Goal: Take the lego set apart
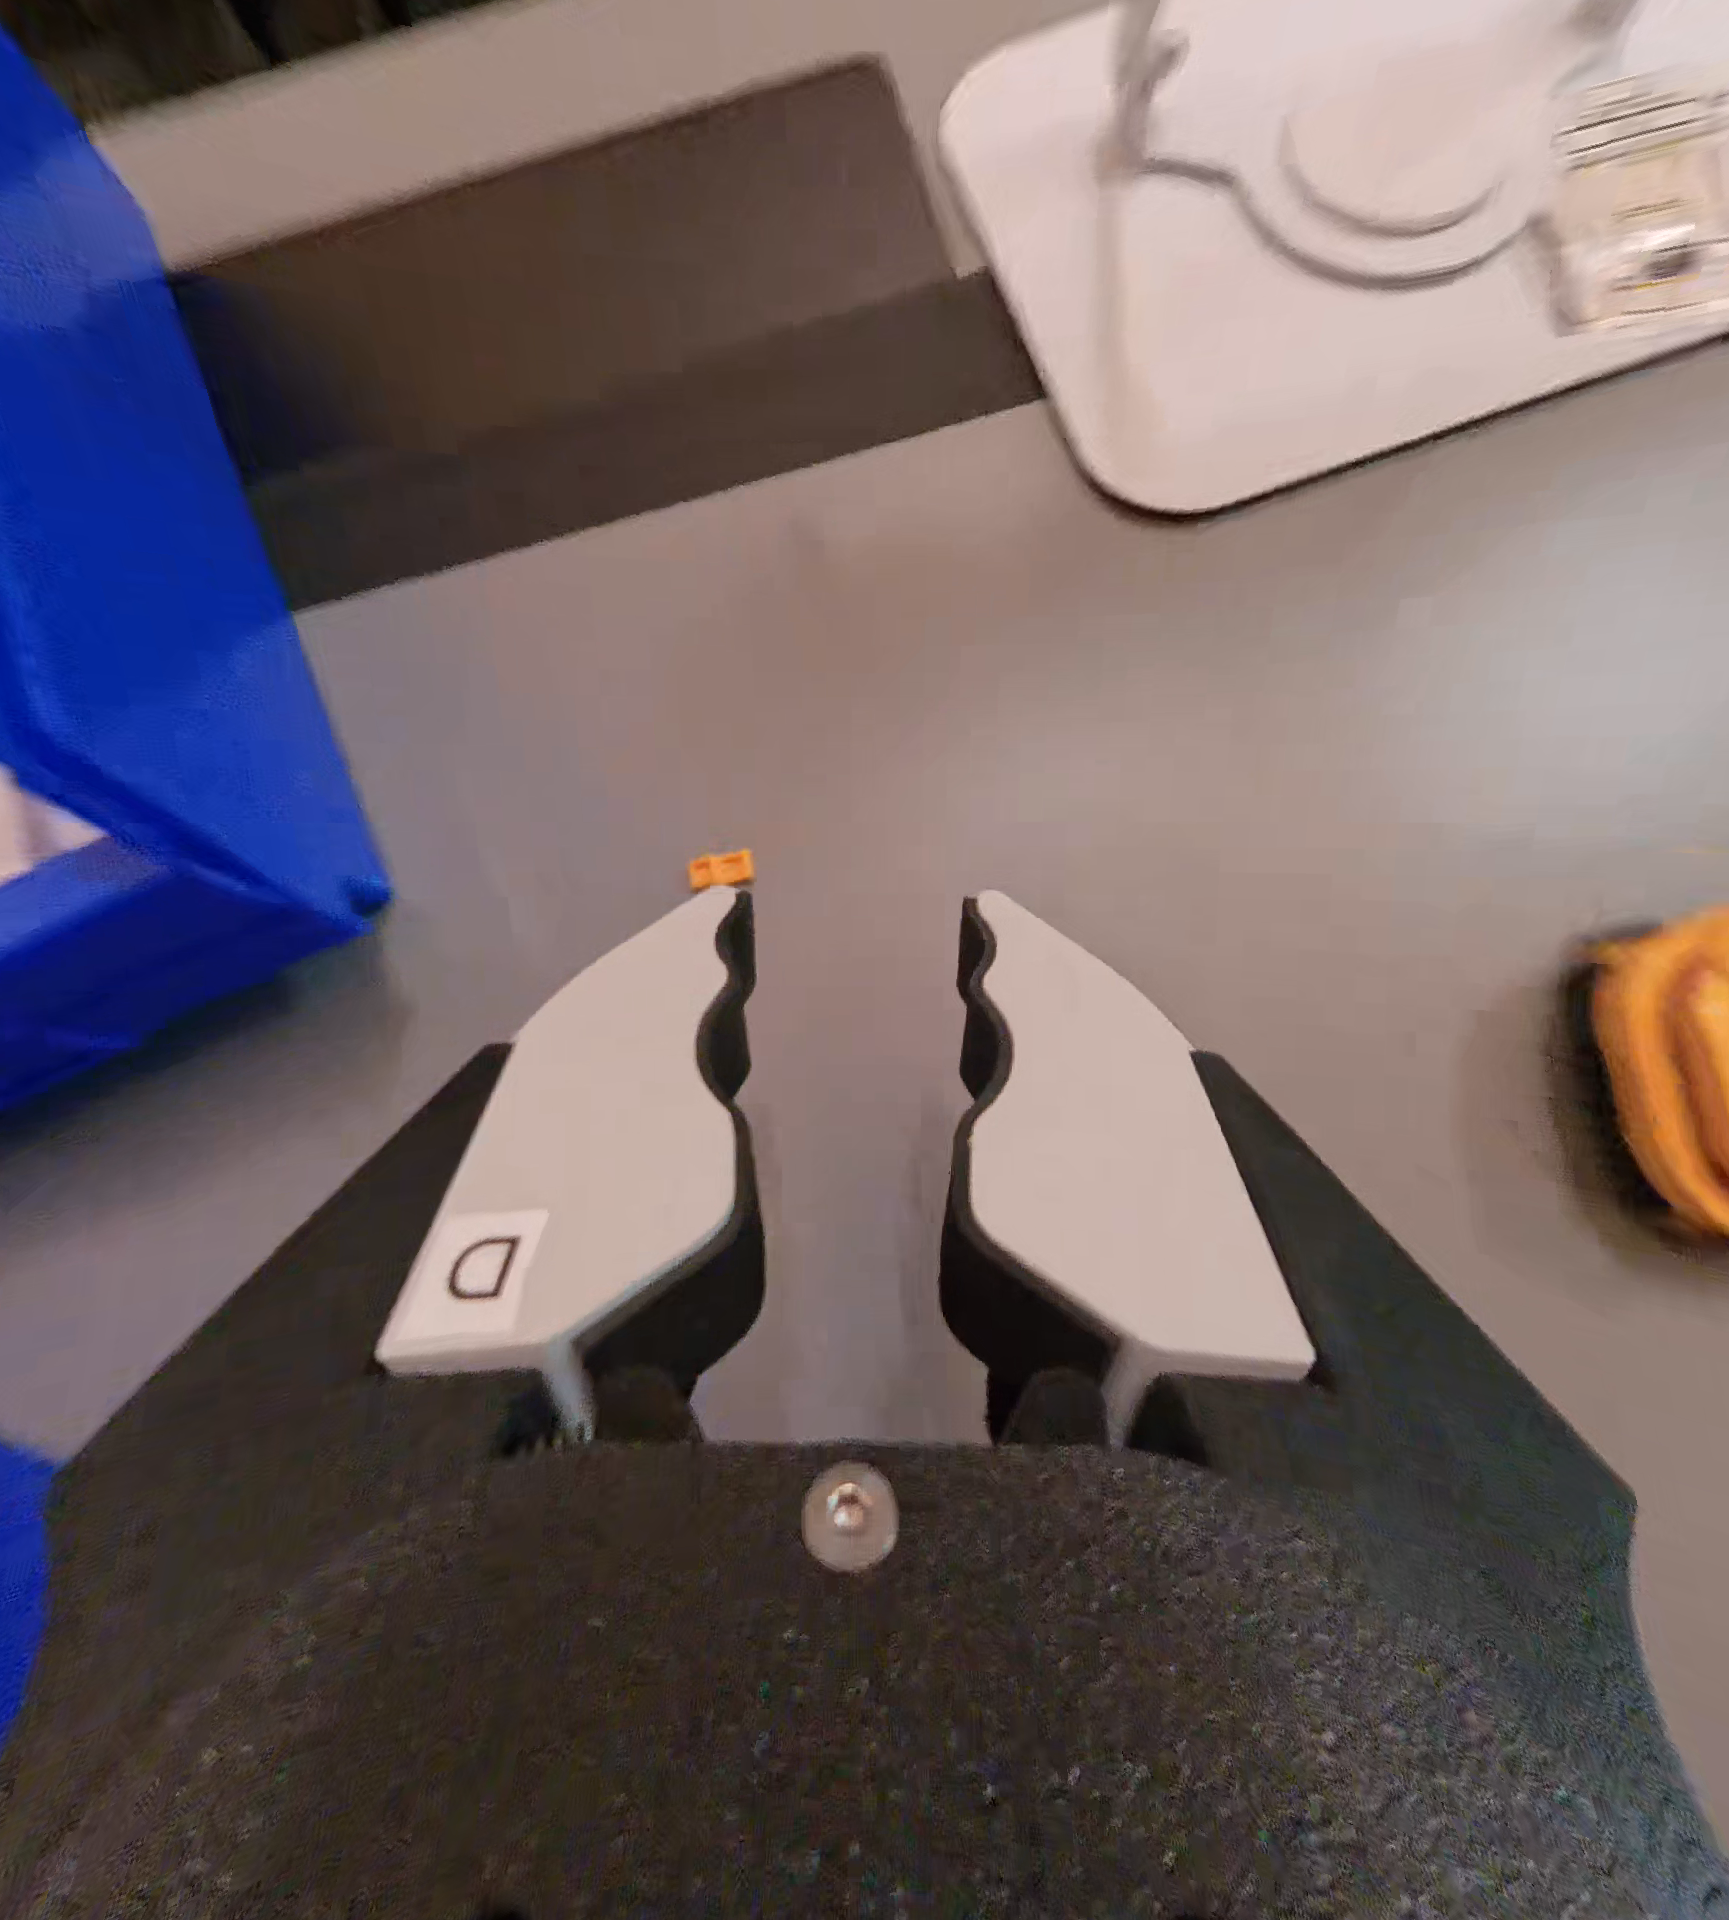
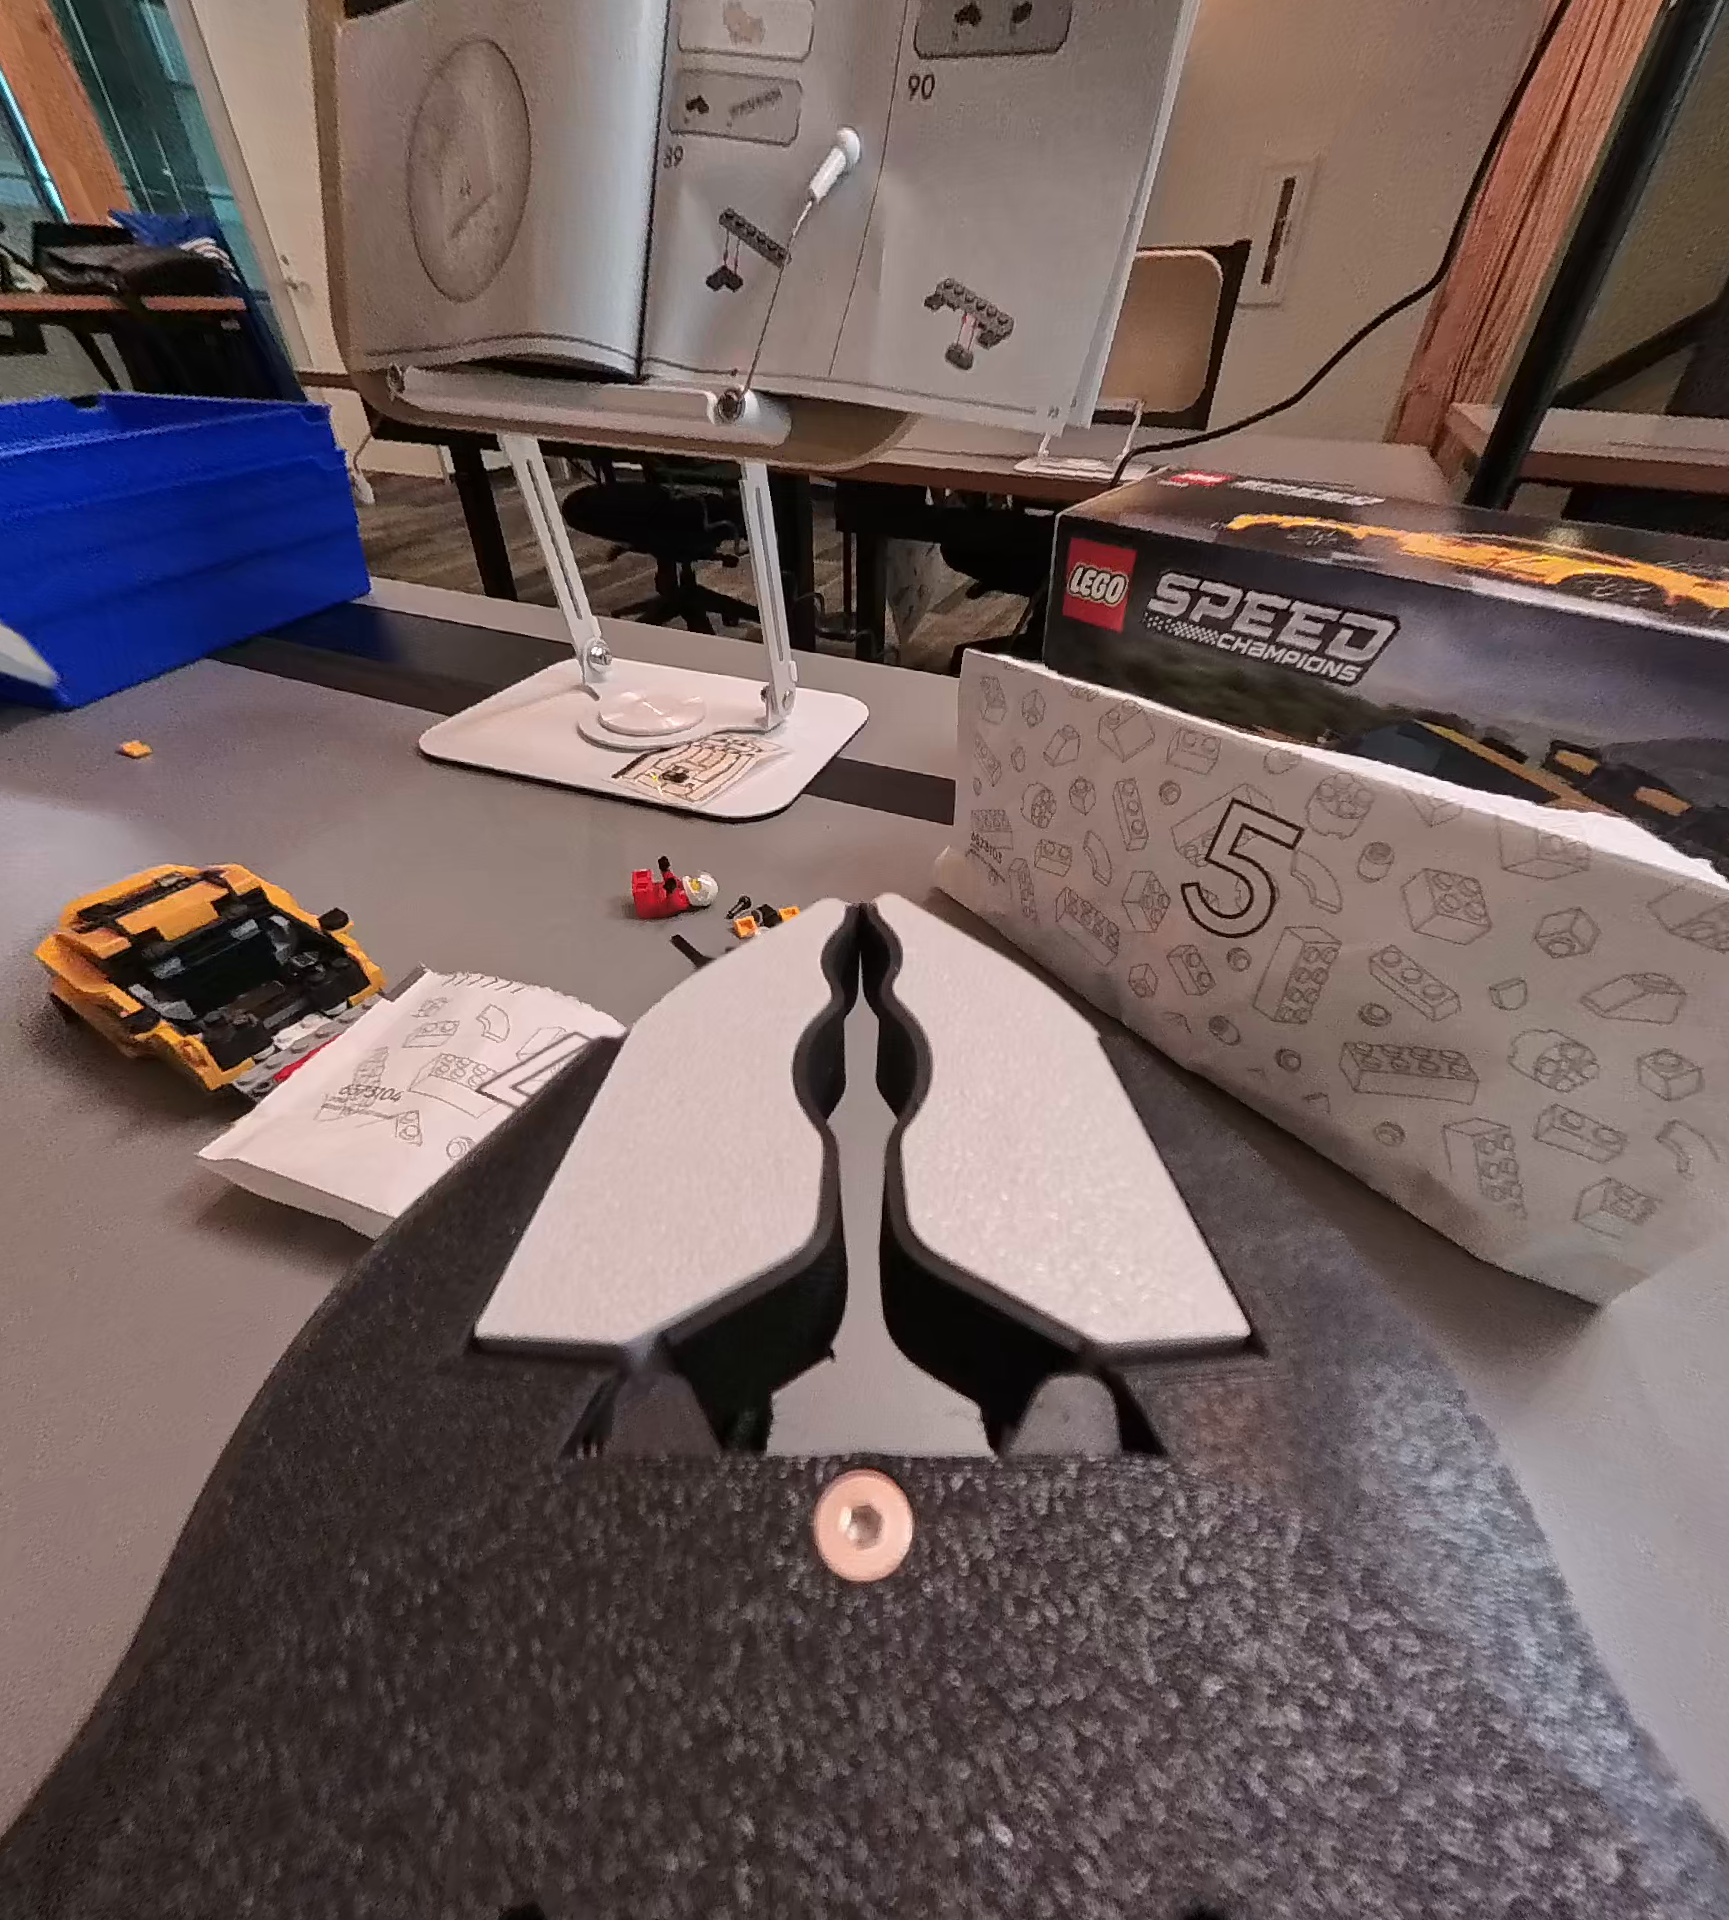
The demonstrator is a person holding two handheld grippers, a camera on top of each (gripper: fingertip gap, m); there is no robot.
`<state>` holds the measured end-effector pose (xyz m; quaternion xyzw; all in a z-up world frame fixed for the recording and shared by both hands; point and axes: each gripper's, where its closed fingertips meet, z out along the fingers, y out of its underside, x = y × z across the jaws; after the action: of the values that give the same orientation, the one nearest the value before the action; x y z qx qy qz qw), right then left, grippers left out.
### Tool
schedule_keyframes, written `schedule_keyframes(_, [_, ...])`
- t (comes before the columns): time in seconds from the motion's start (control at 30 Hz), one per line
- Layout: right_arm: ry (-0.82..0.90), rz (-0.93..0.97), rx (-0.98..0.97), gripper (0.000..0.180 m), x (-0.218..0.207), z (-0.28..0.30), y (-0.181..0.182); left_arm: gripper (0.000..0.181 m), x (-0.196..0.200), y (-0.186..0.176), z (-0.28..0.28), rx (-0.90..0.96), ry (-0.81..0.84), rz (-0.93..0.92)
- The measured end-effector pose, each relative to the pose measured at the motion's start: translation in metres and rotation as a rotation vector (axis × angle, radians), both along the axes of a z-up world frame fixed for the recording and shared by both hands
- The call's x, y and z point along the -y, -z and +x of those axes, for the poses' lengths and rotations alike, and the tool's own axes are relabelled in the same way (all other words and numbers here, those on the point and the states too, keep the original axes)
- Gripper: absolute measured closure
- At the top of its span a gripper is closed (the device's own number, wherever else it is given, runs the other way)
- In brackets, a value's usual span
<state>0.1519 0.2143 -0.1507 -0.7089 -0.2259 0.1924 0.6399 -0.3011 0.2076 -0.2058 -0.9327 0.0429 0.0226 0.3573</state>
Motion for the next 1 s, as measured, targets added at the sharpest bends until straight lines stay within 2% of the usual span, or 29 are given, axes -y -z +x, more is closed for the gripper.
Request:
schedule_keyframes(0.1, [0.003, 0.011, -0.008, 0.18, 0.001, 0.002, -0.004, 0.143, -0.019, 0.04, -0.029, -0.023, -0.111, -0.068])
schedule_keyframes(0.2, [0.002, 0.017, -0.012, 0.18, 0.001, 0.003, -0.007, 0.143, -0.021, 0.062, -0.039, 0.031, -0.156, -0.113])
schedule_keyframes(0.43, [-0.002, 0.011, -0.007, 0.18, 0.001, 0.001, -0.005, 0.164, -0.03, 0.065, -0.034, 0.078, -0.14, -0.096])
schedule_keyframes(0.63, [-0.003, 0.018, -0.004, 0.18, 0.002, 0.001, -0.006, 0.164, -0.026, 0.064, -0.032, 0.096, -0.135, -0.093])
schedule_keyframes(0.73, [0.001, 0.021, -0.004, 0.18, 0.002, 0.002, -0.006, 0.165, -0.018, 0.035, -0.009, 0.124, -0.079, -0.012])
schedule_keyframes(0.83, [0.005, 0.017, -0.003, 0.18, 0.001, 0.003, -0.005, 0.165, 0.016, -0.039, 0.016, 0.052, 0.002, 0.17])
schedule_keyframes(0.9, [0.004, 0.018, -0.006, 0.18, 0.001, 0.003, -0.006, 0.165, 0.053, -0.087, 0.001, -0.025, -0.042, 0.281])
schedule_keyframes(0.93, [0.002, 0.021, -0.007, 0.18, 0.002, 0.002, -0.007, 0.165, 0.073, -0.098, -0.015, -0.051, -0.085, 0.298])
schedule_keyframes(1.0, [-0.005, 0.024, -0.007, 0.18, 0.003, 0.0, -0.008, 0.165, 0.113, -0.093, -0.053, -0.057, -0.183, 0.245])
